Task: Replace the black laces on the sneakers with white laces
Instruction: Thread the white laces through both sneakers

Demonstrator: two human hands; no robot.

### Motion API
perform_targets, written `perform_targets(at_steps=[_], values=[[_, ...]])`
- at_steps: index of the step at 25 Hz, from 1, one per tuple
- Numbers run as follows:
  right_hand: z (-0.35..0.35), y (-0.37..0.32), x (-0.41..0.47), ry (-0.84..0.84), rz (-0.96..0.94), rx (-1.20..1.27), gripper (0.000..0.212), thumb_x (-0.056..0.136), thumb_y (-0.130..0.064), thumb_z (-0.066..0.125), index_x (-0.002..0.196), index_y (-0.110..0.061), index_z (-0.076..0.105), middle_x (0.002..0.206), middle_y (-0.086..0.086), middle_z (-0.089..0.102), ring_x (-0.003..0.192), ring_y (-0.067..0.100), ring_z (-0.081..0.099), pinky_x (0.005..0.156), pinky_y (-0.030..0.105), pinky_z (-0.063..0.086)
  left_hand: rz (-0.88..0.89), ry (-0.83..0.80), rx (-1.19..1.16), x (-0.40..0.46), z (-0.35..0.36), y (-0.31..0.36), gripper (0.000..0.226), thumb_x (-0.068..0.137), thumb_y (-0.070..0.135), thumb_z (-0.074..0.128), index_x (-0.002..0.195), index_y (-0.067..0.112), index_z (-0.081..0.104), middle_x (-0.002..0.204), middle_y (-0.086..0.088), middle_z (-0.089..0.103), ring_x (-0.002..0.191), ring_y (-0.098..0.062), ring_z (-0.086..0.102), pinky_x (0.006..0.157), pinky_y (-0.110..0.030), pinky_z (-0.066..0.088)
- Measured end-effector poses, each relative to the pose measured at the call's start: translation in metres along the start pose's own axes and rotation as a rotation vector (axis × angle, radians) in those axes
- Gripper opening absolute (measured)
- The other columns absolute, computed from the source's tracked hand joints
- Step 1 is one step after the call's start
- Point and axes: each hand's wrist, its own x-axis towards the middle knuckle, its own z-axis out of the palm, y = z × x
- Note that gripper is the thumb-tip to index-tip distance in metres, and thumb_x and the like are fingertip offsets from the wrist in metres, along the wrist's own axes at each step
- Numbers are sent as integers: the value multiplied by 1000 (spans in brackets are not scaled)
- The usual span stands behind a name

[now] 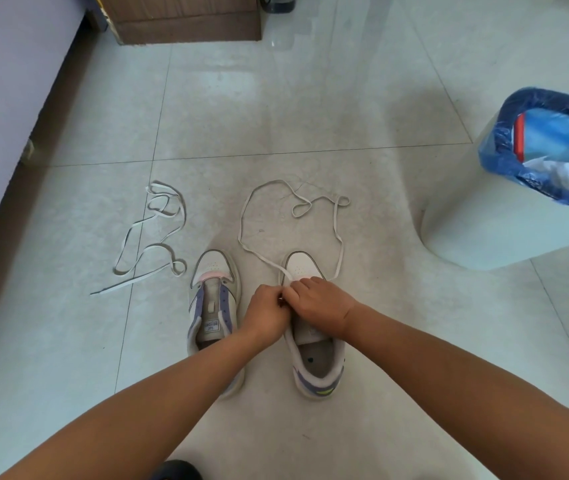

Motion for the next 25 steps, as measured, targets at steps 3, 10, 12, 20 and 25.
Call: perform_targets(at_steps=[3, 10, 12, 20, 25], values=[[5, -1, 4, -220, 81, 78, 13, 76, -1, 64, 89, 0, 64, 79, 15, 65, 69, 29, 65, 60, 33, 50, -7, 4, -64, -2, 0, -3, 15, 79, -6, 49, 74, -7, 63, 71, -22, 62, 64, -16, 47, 58, -30, 36], [5, -17, 3, -311, 325, 74, 18, 84, -10, 57, 101, -5, 61, 97, 11, 65, 91, 24, 60, 80, 31, 45, 21, 37, -90, -2, 5, -5, 18, 82, -6, 48, 79, -6, 66, 75, -24, 64, 67, -16, 48, 61, -31, 37], [14, -16, 8, -393, 417, 98, 25, 94, -4, 37, 116, 0, 49, 116, 18, 56, 109, 32, 50, 93, 38, 37, 29, 37, -80, -2, 5, -6, 17, 83, -5, 48, 81, -6, 66, 78, -24, 65, 68, -22, 52, 64, -39, 41], [5, -30, 7, -377, 639, 39, 33, 64, -24, 75, 91, -11, 61, 90, 6, 64, 89, 23, 58, 76, 32, 41, 43, 42, -98, -1, 8, -10, 22, 85, -5, 49, 94, -3, 69, 89, -19, 69, 89, -32, 63, 81, -43, 47], [19, -25, 8, -319, 631, 99, 27, 85, -14, 54, 111, -8, 52, 113, 10, 54, 110, 29, 45, 90, 38, 31, 37, 42, -22, -3, 11, -11, 28, 85, -3, 48, 105, 3, 66, 102, -15, 61, 98, -18, 52, 79, -18, 36]])
